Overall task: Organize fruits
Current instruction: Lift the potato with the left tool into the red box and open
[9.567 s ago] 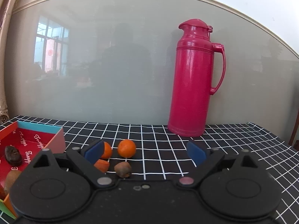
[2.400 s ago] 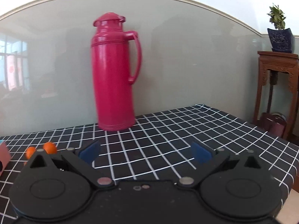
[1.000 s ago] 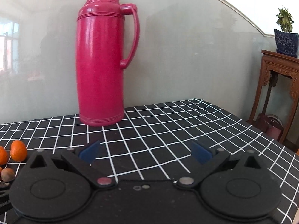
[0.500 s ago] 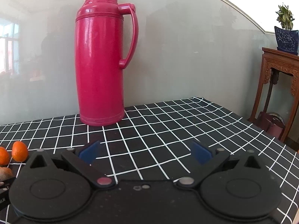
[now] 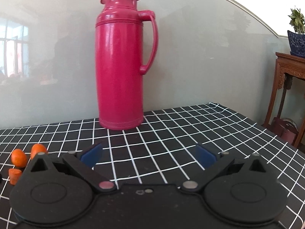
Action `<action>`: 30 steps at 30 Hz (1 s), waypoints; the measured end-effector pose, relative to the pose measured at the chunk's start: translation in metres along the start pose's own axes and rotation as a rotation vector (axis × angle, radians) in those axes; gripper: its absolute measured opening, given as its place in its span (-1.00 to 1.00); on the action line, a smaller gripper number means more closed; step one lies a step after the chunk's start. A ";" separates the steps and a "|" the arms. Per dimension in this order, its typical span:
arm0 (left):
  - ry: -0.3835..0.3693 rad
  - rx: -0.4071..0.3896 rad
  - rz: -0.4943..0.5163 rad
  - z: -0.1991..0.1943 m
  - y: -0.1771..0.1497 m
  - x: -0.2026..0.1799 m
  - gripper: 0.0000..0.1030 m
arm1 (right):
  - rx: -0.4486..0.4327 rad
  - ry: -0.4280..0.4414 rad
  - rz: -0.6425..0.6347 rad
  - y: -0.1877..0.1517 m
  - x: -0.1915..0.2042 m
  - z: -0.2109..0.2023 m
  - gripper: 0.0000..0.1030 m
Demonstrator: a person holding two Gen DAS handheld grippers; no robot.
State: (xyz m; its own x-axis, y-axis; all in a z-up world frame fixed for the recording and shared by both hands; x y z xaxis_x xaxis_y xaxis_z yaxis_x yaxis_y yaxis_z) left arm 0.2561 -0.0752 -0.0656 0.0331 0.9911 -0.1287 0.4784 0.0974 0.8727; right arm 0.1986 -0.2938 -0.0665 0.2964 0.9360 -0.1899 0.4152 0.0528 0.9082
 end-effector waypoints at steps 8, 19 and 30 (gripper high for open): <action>0.018 -0.032 -0.009 -0.020 0.007 0.023 -0.34 | -0.008 0.021 -0.017 0.002 0.014 -0.007 1.00; 0.056 -0.057 -0.046 -0.029 0.011 0.060 -0.34 | -0.029 0.068 -0.057 0.008 0.048 -0.020 1.00; 0.101 -0.068 -0.076 -0.034 0.010 0.096 -0.34 | -0.054 0.137 -0.096 0.017 0.096 -0.036 1.00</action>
State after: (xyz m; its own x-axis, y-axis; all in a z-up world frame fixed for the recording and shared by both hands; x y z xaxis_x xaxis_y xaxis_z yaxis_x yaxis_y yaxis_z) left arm 0.2340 0.0241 -0.0528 -0.0906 0.9845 -0.1503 0.4159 0.1745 0.8925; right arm 0.2031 -0.1907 -0.0554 0.1360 0.9642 -0.2275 0.3880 0.1594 0.9078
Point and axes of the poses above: each gripper's, at about its wrist camera, not at the fingertips, and z roughly the way its jaws point, x to its left, y to its top, the point moved 10 cm from there along z, roughly the way its jaws point, and after that the axes turned 11 degrees about -z, right-handed, at the moved point
